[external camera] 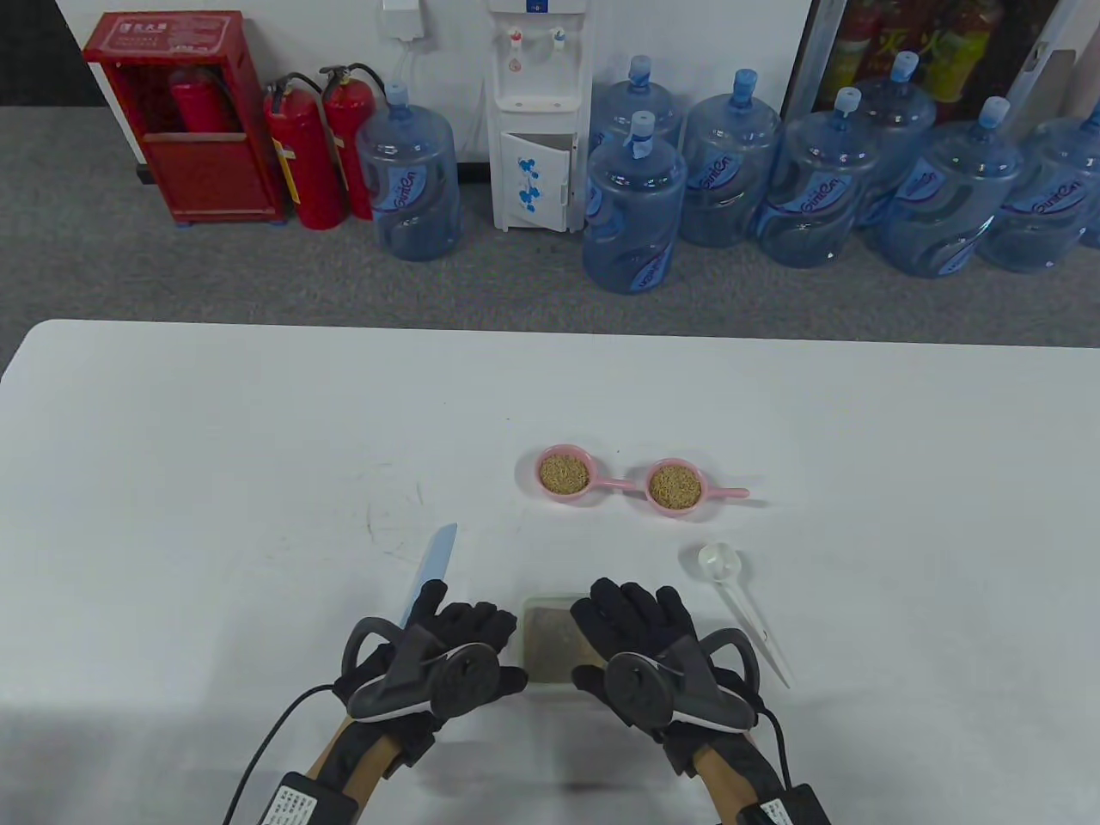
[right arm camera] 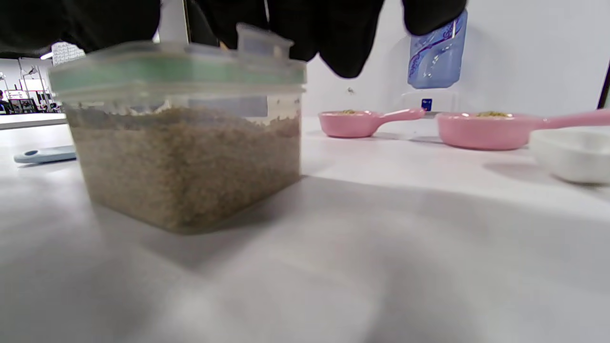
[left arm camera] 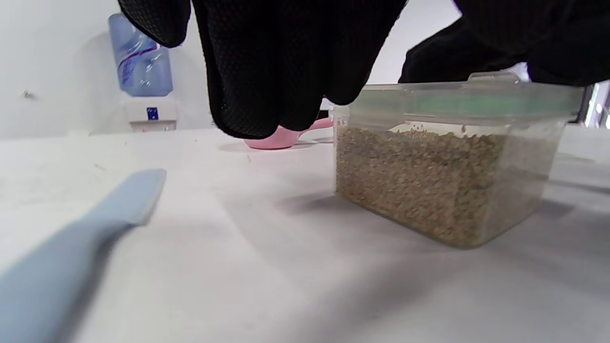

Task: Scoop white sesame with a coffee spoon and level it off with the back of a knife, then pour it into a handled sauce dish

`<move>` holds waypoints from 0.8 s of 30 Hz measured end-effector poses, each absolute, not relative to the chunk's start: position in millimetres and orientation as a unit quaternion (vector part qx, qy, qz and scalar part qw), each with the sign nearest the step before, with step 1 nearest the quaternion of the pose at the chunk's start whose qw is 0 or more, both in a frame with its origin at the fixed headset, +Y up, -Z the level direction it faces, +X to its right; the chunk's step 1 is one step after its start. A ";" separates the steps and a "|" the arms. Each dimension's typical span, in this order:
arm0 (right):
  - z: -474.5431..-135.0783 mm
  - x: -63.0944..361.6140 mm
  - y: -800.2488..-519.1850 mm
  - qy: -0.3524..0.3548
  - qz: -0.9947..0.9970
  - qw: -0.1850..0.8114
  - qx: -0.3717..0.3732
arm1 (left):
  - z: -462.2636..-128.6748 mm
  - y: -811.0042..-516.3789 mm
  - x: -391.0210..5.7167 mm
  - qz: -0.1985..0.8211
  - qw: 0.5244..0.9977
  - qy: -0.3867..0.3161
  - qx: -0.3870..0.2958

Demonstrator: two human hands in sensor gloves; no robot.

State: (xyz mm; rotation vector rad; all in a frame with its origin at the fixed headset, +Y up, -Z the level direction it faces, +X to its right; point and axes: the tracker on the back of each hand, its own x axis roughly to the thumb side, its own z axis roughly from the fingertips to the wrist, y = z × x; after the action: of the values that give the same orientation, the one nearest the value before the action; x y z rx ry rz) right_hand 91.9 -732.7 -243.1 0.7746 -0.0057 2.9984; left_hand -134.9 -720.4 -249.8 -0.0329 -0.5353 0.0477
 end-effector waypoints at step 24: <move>-245.2 91.2 -732.1 0.018 0.968 0.032 0.248 | -253.2 -729.1 -115.8 0.087 0.986 -0.108 -0.091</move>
State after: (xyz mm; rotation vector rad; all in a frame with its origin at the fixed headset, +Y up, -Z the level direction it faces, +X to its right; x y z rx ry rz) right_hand 91.2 -732.1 -245.2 0.7629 0.0548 2.9820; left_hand -115.8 -729.1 -253.2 -0.1834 -0.2160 0.1751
